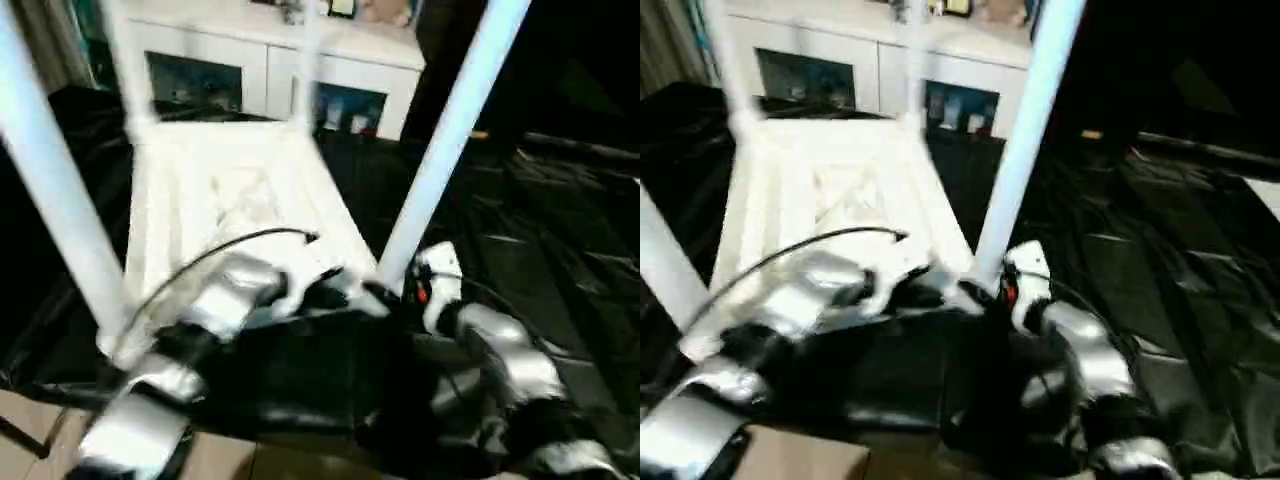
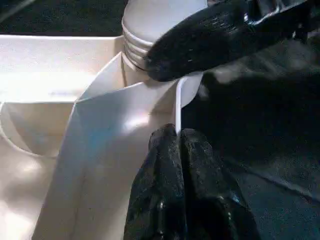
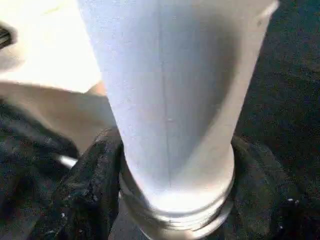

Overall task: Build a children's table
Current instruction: Rotate leg to tighten

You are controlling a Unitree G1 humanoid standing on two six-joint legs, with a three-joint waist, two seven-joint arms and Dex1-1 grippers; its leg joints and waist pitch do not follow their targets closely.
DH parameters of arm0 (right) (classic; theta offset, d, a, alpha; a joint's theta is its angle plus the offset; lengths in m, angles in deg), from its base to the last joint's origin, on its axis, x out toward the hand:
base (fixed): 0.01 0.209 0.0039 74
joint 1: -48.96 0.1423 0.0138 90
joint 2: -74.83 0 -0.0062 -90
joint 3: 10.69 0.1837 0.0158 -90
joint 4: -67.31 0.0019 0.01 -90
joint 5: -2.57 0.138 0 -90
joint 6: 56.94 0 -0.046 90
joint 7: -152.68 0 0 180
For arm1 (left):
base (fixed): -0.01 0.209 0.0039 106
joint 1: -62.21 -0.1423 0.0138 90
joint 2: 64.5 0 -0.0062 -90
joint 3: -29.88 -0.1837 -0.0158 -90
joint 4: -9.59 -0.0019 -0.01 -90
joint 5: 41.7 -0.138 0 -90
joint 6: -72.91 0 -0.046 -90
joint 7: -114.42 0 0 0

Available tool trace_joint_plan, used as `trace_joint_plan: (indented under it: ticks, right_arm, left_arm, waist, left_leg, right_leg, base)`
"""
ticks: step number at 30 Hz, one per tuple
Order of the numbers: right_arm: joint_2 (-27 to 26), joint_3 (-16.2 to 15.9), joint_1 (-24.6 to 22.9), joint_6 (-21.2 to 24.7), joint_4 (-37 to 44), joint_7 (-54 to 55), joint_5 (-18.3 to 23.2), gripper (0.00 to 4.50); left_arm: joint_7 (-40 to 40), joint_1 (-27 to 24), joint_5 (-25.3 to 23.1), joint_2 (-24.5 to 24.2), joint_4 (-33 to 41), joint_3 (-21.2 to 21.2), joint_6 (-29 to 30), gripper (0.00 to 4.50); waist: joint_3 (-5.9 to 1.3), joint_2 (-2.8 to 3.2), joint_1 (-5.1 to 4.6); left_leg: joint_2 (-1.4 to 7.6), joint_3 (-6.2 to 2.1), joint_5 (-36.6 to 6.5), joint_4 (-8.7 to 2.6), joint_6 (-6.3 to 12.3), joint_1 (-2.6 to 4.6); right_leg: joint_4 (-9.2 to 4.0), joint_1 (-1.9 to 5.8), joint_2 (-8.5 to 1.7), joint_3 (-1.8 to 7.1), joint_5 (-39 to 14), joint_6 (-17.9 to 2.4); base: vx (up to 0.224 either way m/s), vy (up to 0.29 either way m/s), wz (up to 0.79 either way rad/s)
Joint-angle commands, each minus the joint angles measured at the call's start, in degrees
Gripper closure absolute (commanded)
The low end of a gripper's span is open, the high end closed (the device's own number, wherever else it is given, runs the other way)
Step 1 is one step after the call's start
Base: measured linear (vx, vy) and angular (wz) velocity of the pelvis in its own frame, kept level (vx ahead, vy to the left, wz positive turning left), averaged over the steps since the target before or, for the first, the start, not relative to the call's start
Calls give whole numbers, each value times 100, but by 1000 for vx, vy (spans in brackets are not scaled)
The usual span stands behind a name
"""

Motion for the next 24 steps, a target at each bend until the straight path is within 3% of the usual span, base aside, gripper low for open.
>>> trace_joint_plan:
  ticks: [1, 5, 6, 10, 11, 12, 14, 17, 19, 24]
  right_arm:
    - [-157, 316, 131, 88, -422, 921, -150, 184]
    - [-483, 558, 388, -8, -838, 1650, -124, 184]
    - [-572, 510, 448, -258, -928, 1616, -147, 184]
    - [-613, 376, 344, -440, -642, 965, -21, 184]
    - [-595, 360, 325, -478, -594, 872, -14, 128]
    - [-545, 314, 303, -497, -546, 784, -45, 114]
    - [-402, 186, 254, -526, -466, 553, -130, 114]
    - [-229, 59, 195, -503, -322, 162, -125, 72]
    - [161, -153, -13, -382, 159, -675, 9, 72]
    - [659, -289, -267, -307, 639, -1556, 111, 72]
  left_arm:
    - [399, 61, -11, 179, -380, 58, 141, 450]
    - [957, 271, -52, 437, -738, 208, 44, 450]
    - [1011, 328, -99, 497, -874, 213, -26, 450]
    - [820, 291, -145, 434, -871, 99, -50, 450]
    - [812, 290, -146, 418, -898, 92, -79, 450]
    - [780, 282, -141, 392, -908, 88, -94, 450]
    - [632, 241, -144, 316, -875, 54, -101, 450]
    - [405, 187, -177, 220, -824, -23, -128, 450]
    - [-87, 39, -183, -6, -578, -182, -146, 450]
    - [-729, -149, -191, -358, -229, -373, -287, 450]
  waist:
    - [-213, 54, -4]
    - [-240, 67, -56]
    - [-256, 71, -47]
    - [-267, 57, -23]
    - [-264, 55, -21]
    - [-271, 62, -11]
    - [-257, 55, -15]
    - [-246, 48, -21]
    - [-235, 50, 4]
    - [-221, 58, 17]
  left_leg:
    - [-96, 44, -1808, -408, 16, -55]
    - [-97, 53, -1718, -405, 14, -69]
    - [-91, 59, -1617, -396, 38, -59]
    - [-94, 87, -1196, -377, 177, -96]
    - [-94, 91, -1171, -375, 209, -100]
    - [-88, 92, -1077, -370, 255, -97]
    - [-89, 95, -1053, -375, 294, -109]
    - [-87, 99, -1176, -378, 312, -96]
    - [-71, 92, -1262, -385, 351, -93]
    - [-47, 99, -1350, -389, 415, -84]
  right_leg:
    - [-559, 182, -198, 144, -2717, -444]
    - [-510, 195, -173, 158, -2215, -584]
    - [-487, 195, -173, 161, -1971, -650]
    - [-393, 265, -160, 171, -1084, -920]
    - [-391, 273, -162, 173, -1031, -950]
    - [-376, 290, -166, 172, -910, -1011]
    - [-377, 303, -164, 170, -878, -1051]
    - [-410, 297, -179, 172, -1147, -1035]
    - [-433, 309, -184, 171, -1260, -997]
    - [-438, 286, -184, 178, -1308, -1032]
  base:
    - [0, 0, 0]
    - [0, 0, 0]
    - [0, 0, 0]
    - [0, 0, 0]
    - [0, 0, 0]
    - [0, 0, 0]
    - [0, 0, 0]
    - [0, 0, 0]
    - [0, 0, 0]
    - [0, 0, 0]
